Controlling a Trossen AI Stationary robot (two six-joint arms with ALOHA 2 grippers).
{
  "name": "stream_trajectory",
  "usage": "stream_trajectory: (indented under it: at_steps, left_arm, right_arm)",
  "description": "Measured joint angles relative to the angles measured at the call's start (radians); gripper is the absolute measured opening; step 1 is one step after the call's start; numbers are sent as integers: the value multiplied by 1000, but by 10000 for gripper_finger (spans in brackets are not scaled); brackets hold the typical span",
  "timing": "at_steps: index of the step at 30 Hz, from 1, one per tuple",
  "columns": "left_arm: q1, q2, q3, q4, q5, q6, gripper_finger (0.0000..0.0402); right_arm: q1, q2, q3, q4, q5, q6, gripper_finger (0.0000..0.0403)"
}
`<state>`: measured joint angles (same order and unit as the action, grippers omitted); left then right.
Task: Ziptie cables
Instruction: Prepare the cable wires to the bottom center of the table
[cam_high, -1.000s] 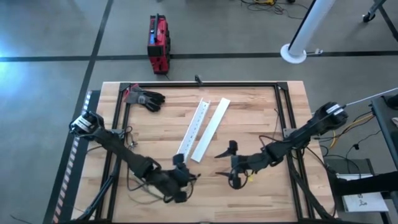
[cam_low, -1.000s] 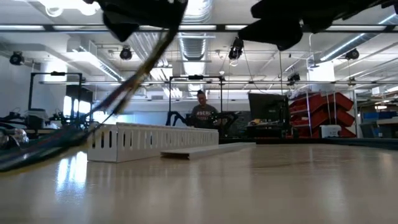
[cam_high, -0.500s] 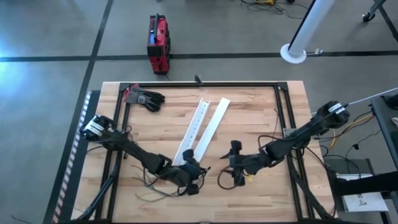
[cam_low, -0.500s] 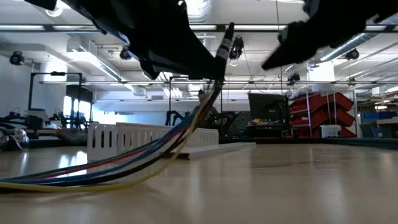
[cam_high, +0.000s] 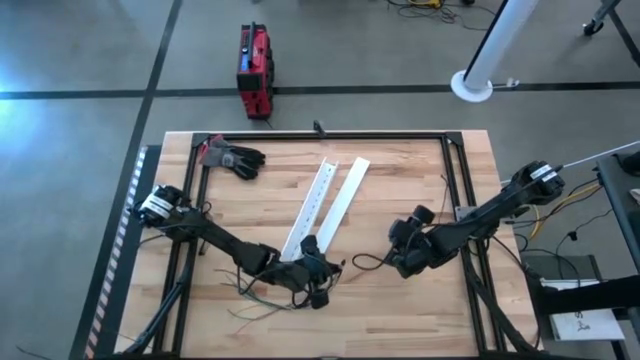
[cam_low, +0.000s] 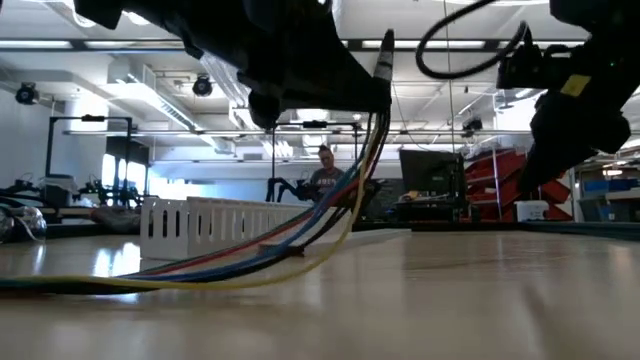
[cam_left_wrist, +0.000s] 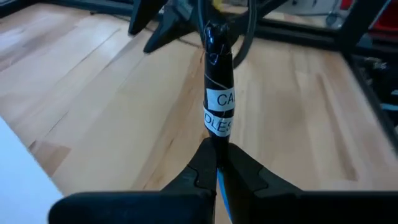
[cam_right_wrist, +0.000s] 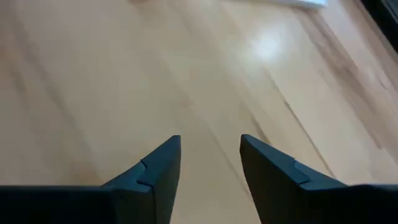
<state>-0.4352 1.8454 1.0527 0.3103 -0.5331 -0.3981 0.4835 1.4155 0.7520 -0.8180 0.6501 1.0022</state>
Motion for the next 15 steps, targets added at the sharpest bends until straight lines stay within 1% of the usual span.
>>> stream_trajectory:
  at_steps: [5,11,15]
  left_arm:
    - [19,47,0,15,0,-5,0]
    - [20,122,9,96,26,4,0]
    - [20,179,49,173,71,37,0]
  right_arm:
    - [0,0,-28,-7,6,128,125]
    - [-4,0,-36,-14,5,91,101]
    - [-10,0,-42,-25,-15,158,82]
